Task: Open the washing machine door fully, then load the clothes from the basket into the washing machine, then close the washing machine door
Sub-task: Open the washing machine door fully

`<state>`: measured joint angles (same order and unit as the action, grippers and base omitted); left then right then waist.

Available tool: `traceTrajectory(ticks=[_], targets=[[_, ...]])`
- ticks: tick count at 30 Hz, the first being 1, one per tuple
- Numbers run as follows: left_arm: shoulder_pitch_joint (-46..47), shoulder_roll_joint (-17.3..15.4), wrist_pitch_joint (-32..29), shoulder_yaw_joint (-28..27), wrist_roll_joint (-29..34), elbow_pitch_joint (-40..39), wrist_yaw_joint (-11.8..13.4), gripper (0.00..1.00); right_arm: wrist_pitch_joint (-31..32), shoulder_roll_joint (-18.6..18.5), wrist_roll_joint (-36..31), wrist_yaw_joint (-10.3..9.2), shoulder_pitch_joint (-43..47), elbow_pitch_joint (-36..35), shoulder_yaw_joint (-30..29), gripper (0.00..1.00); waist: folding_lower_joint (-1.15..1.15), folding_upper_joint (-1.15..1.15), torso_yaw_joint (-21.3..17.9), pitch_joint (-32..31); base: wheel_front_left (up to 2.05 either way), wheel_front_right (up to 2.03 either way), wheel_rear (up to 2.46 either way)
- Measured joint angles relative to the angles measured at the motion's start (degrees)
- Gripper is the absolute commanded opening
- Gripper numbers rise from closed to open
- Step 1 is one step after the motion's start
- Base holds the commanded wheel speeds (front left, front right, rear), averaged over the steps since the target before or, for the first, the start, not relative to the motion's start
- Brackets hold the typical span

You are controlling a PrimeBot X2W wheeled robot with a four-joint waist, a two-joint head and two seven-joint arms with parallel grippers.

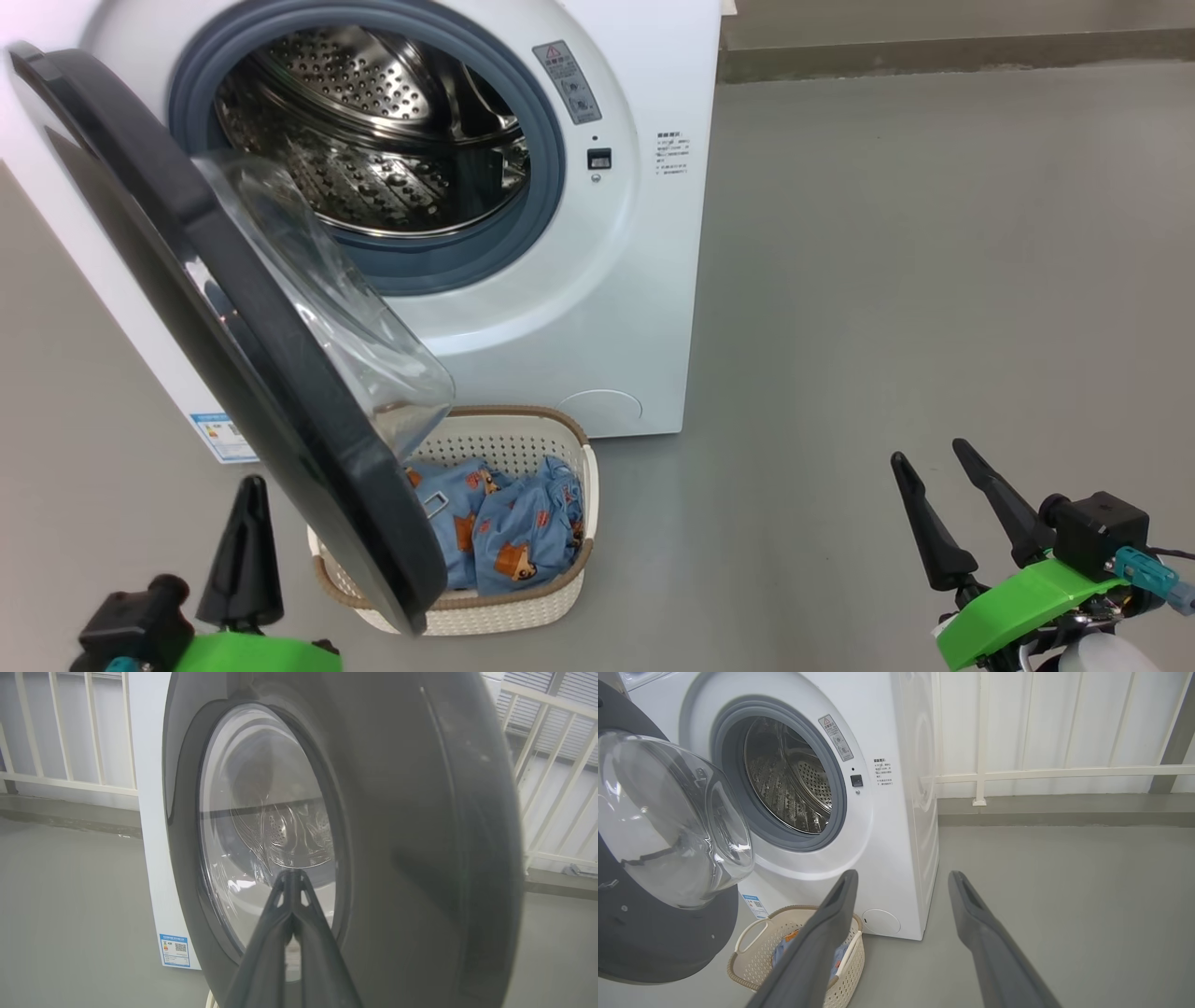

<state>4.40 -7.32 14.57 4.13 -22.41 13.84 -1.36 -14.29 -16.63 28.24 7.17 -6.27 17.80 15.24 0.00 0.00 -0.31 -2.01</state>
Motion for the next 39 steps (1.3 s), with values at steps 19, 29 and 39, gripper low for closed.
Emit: traceTrajectory(ticks=[19, 29, 39], targets=[[0.0, 0.9, 0.1, 0.7, 3.7, -22.0, 0.0, 0.0, 0.0, 0.8, 0.0, 0.0, 0.9, 0.0, -0.7, 1.0, 0.0, 0.0, 0.7, -0.6, 0.0, 0.0, 0.0], [-0.6, 1.6, -3.6, 7.6, 3.8, -27.7, -1.7, 0.0, 0.0, 1.0, -0.6, 0.0, 0.9, -0.1, -1.3, 1.0, 0.0, 0.0, -0.1, -0.3, 0.0, 0.0, 0.0], [-1.4, 2.3, -5.5, 11.1, 2.7, -25.3, -2.1, 0.0, 0.0, 1.0, -0.6, 0.0, 0.9, -0.2, -1.4, 1.0, 0.0, 0.0, -1.3, 0.4, 0.0, 0.0, 0.0]])
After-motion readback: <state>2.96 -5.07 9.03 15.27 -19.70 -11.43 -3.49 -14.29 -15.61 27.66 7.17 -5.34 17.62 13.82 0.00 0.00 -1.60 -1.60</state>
